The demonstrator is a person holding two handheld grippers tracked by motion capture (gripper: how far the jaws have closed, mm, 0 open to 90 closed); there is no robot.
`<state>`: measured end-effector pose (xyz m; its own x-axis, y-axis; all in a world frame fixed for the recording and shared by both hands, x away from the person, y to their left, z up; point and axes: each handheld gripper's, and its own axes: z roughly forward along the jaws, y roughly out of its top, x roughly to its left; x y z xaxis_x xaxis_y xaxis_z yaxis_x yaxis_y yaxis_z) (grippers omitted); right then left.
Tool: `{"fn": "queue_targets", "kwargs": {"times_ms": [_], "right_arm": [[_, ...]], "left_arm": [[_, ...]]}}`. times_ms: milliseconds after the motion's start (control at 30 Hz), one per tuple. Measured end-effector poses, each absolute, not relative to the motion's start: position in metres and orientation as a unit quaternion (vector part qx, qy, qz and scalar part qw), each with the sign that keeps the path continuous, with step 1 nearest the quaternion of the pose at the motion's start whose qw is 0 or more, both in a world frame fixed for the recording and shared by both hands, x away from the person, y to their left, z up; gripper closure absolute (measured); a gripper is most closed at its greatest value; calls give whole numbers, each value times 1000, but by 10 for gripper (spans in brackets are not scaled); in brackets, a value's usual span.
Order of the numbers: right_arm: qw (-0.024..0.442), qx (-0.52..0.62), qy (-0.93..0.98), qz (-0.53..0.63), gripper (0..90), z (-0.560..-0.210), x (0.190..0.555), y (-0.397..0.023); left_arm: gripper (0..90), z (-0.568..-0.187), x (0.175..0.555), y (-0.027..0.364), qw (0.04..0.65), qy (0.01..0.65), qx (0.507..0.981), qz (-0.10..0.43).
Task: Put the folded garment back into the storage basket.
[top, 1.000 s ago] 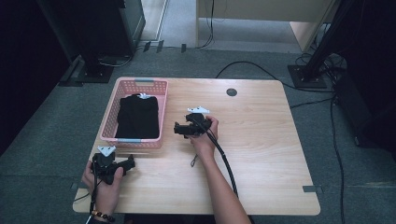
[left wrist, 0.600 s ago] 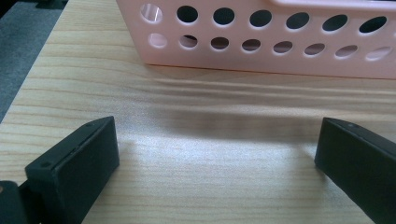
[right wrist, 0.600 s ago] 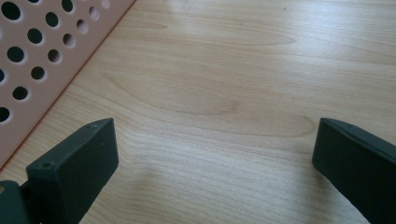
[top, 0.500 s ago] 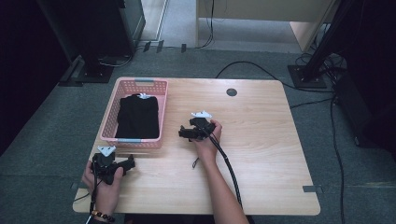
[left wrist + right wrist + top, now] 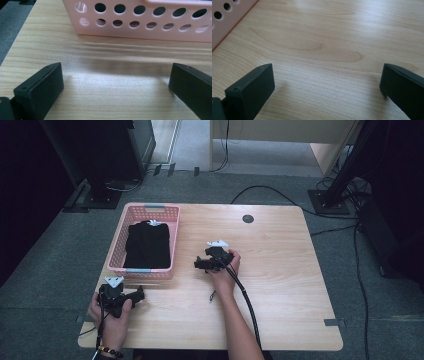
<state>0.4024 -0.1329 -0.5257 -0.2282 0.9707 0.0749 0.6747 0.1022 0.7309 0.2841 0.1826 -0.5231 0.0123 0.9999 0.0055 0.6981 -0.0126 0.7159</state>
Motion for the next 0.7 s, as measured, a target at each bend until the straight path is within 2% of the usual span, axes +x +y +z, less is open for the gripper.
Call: {"fn": "queue_targets", "kwargs": {"times_ms": [700], "right_arm": [[240,586,710,308,0,-527,397,-150]], "left_arm": [[0,-523,284,183,275,647,656,275]]}}
